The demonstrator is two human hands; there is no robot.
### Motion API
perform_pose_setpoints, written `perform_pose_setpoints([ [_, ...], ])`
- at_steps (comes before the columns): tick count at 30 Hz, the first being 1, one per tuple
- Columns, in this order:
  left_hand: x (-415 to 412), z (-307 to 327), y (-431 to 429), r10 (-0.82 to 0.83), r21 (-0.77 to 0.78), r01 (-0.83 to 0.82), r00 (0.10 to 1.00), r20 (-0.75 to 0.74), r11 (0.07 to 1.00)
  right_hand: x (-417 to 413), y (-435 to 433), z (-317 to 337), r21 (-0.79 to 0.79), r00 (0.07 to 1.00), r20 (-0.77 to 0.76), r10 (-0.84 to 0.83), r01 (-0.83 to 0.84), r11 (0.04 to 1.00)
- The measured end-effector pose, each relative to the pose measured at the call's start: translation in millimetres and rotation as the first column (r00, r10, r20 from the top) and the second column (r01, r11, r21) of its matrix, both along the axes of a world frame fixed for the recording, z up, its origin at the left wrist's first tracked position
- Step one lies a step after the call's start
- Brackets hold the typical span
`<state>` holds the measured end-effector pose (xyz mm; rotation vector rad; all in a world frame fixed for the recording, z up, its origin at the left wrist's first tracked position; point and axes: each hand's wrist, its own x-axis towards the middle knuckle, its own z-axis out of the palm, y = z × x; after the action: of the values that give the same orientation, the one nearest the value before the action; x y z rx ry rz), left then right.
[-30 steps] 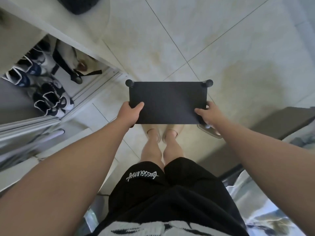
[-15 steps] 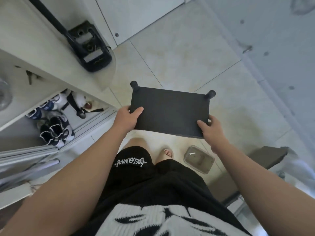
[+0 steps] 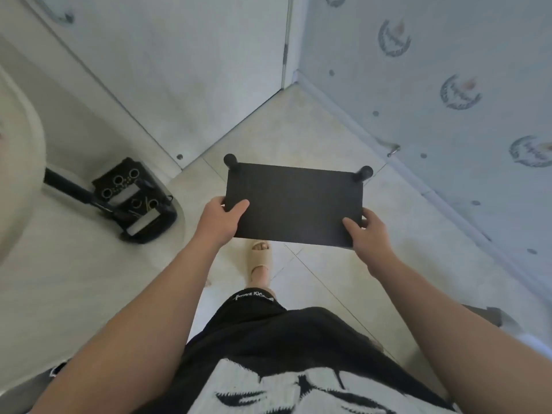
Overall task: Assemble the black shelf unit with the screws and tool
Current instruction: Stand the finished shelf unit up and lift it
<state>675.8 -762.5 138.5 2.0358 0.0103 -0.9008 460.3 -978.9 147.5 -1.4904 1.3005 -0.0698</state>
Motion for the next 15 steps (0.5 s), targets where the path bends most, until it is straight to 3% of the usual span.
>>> perform_pose_setpoints([
  [7,118,19,-100,-0.111,-0.025,0.112,0.994,0.012,0.993,92,-74,13,-0.009,0.993,0.022,-0.116,0.116,0.993],
  [15,192,18,-247,-0.248,0.003,0.248,0.969,0.018,0.969,143,-191,-4,0.013,0.974,0.029,-0.226,0.226,0.974],
])
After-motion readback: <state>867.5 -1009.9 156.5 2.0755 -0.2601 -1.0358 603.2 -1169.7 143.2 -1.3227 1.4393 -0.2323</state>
